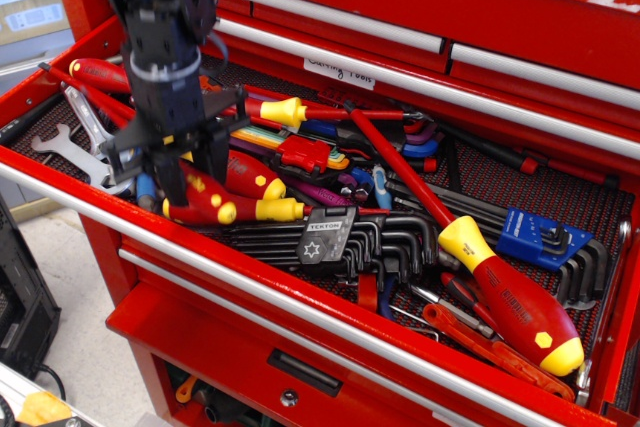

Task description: Pick up red srewdriver

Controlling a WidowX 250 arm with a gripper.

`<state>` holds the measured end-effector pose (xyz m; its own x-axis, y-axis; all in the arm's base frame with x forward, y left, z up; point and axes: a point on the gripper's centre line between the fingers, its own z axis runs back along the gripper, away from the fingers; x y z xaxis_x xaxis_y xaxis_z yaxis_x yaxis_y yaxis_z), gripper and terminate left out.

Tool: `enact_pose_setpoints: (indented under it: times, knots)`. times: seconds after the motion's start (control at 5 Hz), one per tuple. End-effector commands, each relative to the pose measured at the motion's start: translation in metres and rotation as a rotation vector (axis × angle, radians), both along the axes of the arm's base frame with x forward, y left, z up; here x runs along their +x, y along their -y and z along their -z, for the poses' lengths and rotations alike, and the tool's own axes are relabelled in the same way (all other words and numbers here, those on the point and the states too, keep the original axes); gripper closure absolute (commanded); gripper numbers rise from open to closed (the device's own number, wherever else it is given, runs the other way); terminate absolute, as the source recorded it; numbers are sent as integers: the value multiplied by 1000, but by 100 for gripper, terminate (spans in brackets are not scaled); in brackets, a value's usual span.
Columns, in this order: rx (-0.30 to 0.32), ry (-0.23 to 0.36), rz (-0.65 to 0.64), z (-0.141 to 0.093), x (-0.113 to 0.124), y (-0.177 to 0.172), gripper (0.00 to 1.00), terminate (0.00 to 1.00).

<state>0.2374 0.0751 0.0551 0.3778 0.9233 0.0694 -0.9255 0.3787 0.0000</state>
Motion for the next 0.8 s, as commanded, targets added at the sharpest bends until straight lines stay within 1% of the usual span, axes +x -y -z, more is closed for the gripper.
enact_pose_setpoints:
  times: [0.0, 0.2, 0.4, 0.6]
  knots:
    - [145, 107, 41, -54, 12, -9, 100, 0]
    - [230, 131, 64, -81, 25, -12, 100, 0]
    - [253, 137, 120, -98, 36, -15, 100, 0]
    - [253, 120, 148, -106, 46, -17, 100, 100]
